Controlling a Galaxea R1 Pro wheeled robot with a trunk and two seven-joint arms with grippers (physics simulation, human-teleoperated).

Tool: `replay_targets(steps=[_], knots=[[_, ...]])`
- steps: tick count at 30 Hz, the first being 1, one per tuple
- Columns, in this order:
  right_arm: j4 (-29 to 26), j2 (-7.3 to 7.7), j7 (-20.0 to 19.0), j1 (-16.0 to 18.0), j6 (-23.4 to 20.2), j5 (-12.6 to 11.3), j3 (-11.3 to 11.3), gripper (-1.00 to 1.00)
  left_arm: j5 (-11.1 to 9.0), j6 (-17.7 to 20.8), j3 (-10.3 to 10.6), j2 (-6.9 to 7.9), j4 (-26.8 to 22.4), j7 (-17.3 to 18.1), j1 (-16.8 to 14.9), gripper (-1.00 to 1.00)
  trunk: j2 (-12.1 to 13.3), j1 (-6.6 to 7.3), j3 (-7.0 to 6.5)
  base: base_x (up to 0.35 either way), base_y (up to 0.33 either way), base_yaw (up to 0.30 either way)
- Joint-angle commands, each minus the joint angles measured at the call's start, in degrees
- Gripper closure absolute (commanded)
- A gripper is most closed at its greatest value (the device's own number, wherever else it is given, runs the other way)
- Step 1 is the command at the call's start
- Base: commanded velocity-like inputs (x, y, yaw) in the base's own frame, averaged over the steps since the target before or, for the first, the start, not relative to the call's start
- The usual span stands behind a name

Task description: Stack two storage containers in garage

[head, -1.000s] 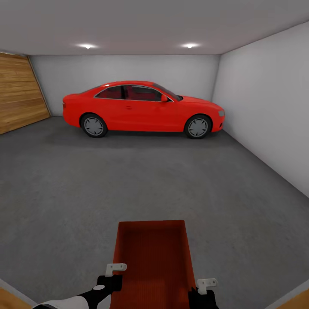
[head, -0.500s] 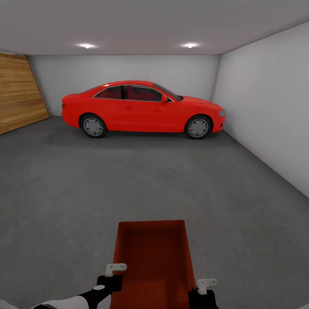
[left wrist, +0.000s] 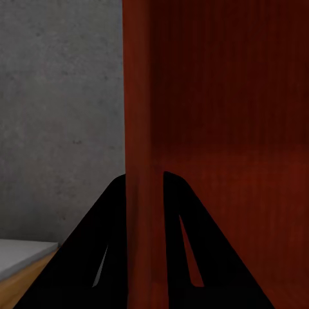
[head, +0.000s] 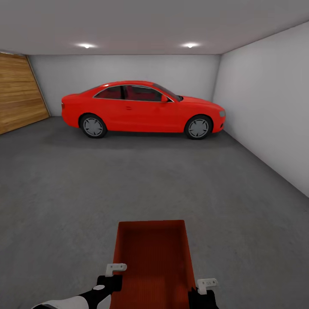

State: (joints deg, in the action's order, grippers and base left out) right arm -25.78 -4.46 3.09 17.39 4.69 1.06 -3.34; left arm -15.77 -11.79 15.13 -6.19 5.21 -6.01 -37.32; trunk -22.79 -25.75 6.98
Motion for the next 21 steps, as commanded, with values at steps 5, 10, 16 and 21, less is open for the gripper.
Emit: replay_targets(steps=[5, 10, 16, 21], knots=[[0.19, 0.00, 0.20, 0.02, 0.14, -0.18, -0.09, 1.00, 1.00, -0.25, -1.33, -2.00, -1.87, 0.04, -0.12, 1.00, -0.12, -0.03, 0.12, 0.167, 0.000, 0.000], [0.16, -0.02, 0.22, 0.02, 0.15, -0.18, -0.09, 1.00, 1.00, -0.25, -1.33, -1.99, -1.87, 0.03, -0.12, 1.00, -0.12, -0.03, 0.12, 0.037, 0.000, 0.000], [0.18, -0.01, 0.20, 0.02, 0.15, -0.18, -0.09, 1.00, 1.00, -0.25, -1.33, -1.99, -1.87, 0.03, -0.12, 1.00, -0.12, -0.03, 0.12, 0.003, 0.000, 0.000], [0.18, -0.01, 0.23, 0.02, 0.15, -0.18, -0.09, 1.00, 1.00, -0.25, -1.33, -2.00, -1.87, 0.03, -0.12, 1.00, -0.12, -0.03, 0.12, 0.000, 0.000, 0.000]])
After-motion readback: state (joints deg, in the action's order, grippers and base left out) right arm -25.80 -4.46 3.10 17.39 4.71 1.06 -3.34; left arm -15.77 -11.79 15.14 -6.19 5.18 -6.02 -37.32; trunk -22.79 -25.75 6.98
